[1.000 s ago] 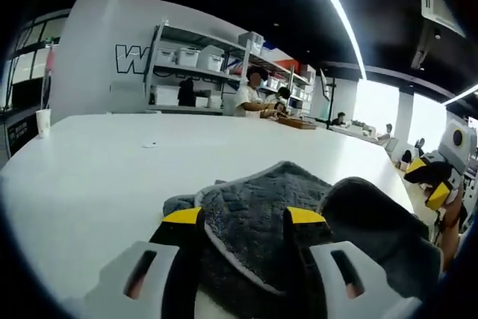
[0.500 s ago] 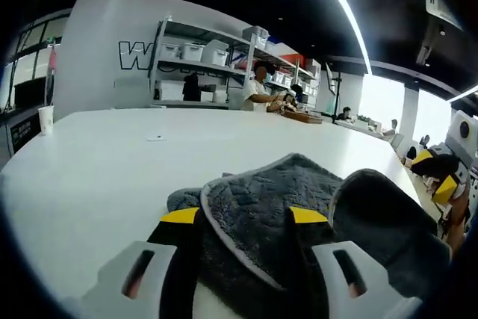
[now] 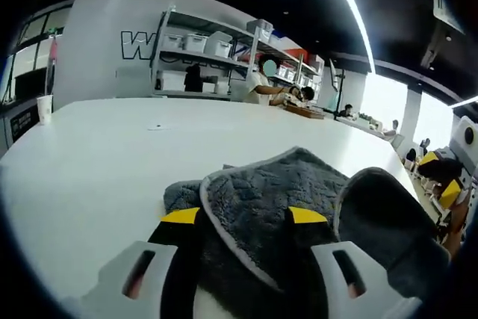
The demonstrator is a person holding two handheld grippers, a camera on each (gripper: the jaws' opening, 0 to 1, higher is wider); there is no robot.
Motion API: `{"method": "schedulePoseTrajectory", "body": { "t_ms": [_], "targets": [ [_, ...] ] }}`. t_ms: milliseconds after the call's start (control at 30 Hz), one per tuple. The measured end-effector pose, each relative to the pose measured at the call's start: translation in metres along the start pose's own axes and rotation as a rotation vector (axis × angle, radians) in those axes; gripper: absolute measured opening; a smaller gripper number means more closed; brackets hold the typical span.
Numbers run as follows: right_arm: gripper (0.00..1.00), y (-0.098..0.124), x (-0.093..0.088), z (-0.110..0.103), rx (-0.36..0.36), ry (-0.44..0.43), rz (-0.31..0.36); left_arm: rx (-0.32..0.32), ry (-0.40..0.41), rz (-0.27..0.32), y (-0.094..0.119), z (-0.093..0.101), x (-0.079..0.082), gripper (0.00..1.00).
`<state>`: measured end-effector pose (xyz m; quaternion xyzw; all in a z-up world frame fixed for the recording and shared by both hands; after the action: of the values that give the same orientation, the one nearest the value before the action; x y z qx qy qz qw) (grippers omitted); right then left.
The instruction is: Open the folded towel by lifting each exposed corner and separating the folded layers until the towel lies flat within the target outline without major curled edges
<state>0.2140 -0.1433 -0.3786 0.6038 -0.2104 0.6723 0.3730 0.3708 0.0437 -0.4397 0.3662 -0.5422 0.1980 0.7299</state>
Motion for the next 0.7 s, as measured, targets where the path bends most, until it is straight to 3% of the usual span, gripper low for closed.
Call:
{"method": "schedulePoseTrajectory", "body": {
  "t_ms": [367, 700],
  "targets": [
    [0.21, -0.0031, 0.0, 0.0, 0.008, -0.013, 0.003, -0.018, 0.023, -0.001, -0.0047, 0.0025, 0.0011, 0.42],
    [0.22, -0.0055, -0.0006, 0.0011, 0.0, -0.02, -0.004, -0.041, 0.095, 0.016, -0.0075, 0.0014, 0.0022, 0.41]
  ]
}}
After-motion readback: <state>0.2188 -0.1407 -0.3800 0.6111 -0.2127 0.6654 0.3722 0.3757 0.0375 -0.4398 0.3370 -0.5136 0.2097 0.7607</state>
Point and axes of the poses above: the point that each gripper's makers call its tool centre point, and the gripper's own axes: y roughly backward along the fingers, z roughly to its right, x roughly out of its top, the point moved 7 cm from there along y, roughly backward along the fingers, and after that the axes turned 3 degrees about -y, right-handed, at the moved point
